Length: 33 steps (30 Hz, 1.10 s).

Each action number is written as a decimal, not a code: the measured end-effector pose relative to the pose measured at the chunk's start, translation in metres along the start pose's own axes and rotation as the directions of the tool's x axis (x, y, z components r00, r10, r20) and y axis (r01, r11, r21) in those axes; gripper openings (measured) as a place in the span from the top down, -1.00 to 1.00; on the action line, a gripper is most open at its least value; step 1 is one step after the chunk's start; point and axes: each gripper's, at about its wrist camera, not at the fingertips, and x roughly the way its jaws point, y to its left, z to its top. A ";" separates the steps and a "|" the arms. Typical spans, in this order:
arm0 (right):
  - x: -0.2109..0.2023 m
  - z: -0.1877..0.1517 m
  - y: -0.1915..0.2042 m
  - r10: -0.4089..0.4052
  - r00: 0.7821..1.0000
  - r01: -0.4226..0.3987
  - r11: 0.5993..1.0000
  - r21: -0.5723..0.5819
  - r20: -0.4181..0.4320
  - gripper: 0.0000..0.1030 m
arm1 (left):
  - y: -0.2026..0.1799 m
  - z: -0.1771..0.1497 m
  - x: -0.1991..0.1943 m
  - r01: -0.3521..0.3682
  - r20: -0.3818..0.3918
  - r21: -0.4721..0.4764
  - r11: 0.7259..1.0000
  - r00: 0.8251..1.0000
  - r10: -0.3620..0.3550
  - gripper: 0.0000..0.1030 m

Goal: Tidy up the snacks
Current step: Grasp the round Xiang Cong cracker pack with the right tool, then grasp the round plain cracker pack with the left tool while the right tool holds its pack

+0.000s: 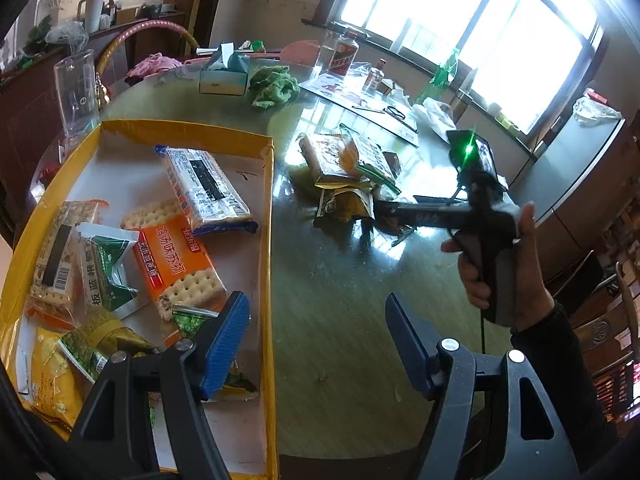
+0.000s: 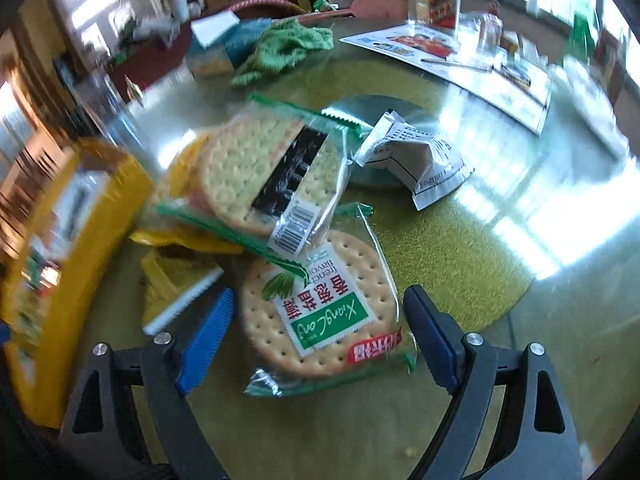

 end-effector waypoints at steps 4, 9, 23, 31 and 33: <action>-0.002 -0.009 0.015 -0.070 0.997 0.070 0.997 -0.028 0.016 -0.51 | 0.000 0.004 0.005 0.001 -0.008 -0.003 1.000 1.000 -0.001 -0.37; -0.018 -0.034 0.025 -0.099 0.995 0.099 0.995 0.009 0.006 -0.48 | -0.007 0.007 0.012 0.008 -0.017 -0.002 1.000 1.000 -0.008 -0.37; -0.076 -0.132 0.015 -0.198 0.980 0.192 0.966 0.172 0.020 -0.48 | -0.080 0.070 0.083 -0.017 -0.110 0.141 0.990 0.993 0.033 -0.37; -0.090 -0.146 -0.034 -0.227 0.972 0.196 0.923 0.330 0.056 -0.48 | -0.130 0.115 0.156 -0.089 -0.146 0.376 0.923 0.977 0.153 -0.38; -0.092 -0.148 -0.040 -0.216 0.974 0.179 0.922 0.344 0.070 -0.48 | -0.139 0.123 0.179 -0.135 -0.143 0.445 0.885 0.965 0.219 -0.38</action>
